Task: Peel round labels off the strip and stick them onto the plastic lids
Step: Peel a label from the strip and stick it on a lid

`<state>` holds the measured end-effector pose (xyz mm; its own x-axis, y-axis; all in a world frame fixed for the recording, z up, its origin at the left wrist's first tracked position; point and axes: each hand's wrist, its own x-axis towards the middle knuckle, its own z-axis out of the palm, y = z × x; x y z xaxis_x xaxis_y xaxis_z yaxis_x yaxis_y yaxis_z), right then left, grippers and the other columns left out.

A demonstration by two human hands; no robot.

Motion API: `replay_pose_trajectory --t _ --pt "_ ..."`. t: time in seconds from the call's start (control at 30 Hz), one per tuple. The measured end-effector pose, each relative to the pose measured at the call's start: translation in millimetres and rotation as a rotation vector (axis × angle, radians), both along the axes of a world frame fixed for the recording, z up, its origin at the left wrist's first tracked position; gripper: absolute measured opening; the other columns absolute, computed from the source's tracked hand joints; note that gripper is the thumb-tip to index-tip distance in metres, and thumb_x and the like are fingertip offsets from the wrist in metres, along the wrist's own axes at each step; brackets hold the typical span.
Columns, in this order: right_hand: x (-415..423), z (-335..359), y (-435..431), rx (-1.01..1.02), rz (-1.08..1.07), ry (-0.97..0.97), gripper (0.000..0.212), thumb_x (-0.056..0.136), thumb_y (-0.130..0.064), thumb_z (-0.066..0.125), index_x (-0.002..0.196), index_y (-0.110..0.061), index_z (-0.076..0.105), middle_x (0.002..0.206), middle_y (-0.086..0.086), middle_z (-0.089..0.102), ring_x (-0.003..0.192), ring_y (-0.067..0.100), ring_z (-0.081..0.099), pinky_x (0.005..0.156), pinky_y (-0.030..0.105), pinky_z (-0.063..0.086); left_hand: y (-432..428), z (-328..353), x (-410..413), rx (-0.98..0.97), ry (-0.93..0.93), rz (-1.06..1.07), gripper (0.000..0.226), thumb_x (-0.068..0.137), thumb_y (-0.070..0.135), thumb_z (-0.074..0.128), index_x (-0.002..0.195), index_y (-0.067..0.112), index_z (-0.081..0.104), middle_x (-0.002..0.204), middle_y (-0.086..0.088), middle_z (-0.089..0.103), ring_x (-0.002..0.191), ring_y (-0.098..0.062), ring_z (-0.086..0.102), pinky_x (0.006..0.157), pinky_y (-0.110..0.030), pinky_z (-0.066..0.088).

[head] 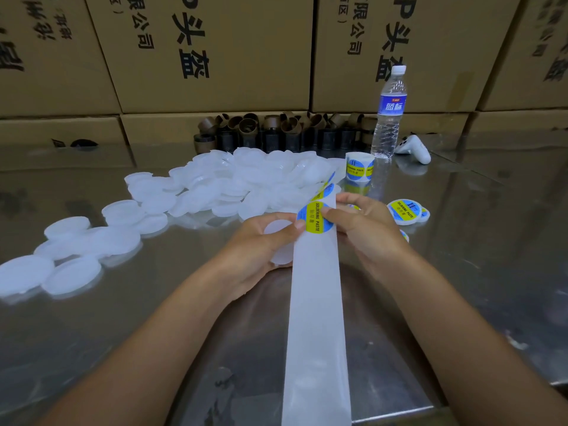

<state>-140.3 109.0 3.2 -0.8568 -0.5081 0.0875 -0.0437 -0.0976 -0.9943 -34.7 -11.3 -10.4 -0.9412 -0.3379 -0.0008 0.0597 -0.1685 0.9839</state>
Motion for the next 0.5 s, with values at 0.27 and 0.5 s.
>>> replay_pose_trajectory --t 0.27,0.5 --pt "8.1 -7.9 -0.3 0.154 -0.206 0.626 0.055 0.073 -0.014 0.078 0.118 -0.023 0.049 0.100 -0.005 0.047 0.083 0.001 0.049 0.069 0.001 0.036 1.0 1.4 0.5 -0.010 0.016 0.103 0.014 0.089 0.004 0.061 0.101 0.010 0.065 0.095 -0.010 0.070 0.078 -0.018 0.067 0.073 -0.030 0.058" --pt "7.8 -10.0 0.9 0.323 -0.200 0.917 0.031 0.077 -0.018 0.077 0.107 -0.023 0.071 0.104 -0.004 0.041 0.106 0.016 0.043 0.085 0.012 0.028 2.9 2.2 1.6 -0.088 -0.037 0.156 0.021 0.091 0.006 0.060 0.110 0.013 0.065 0.117 -0.020 0.065 0.091 -0.025 0.063 0.086 -0.040 0.052"
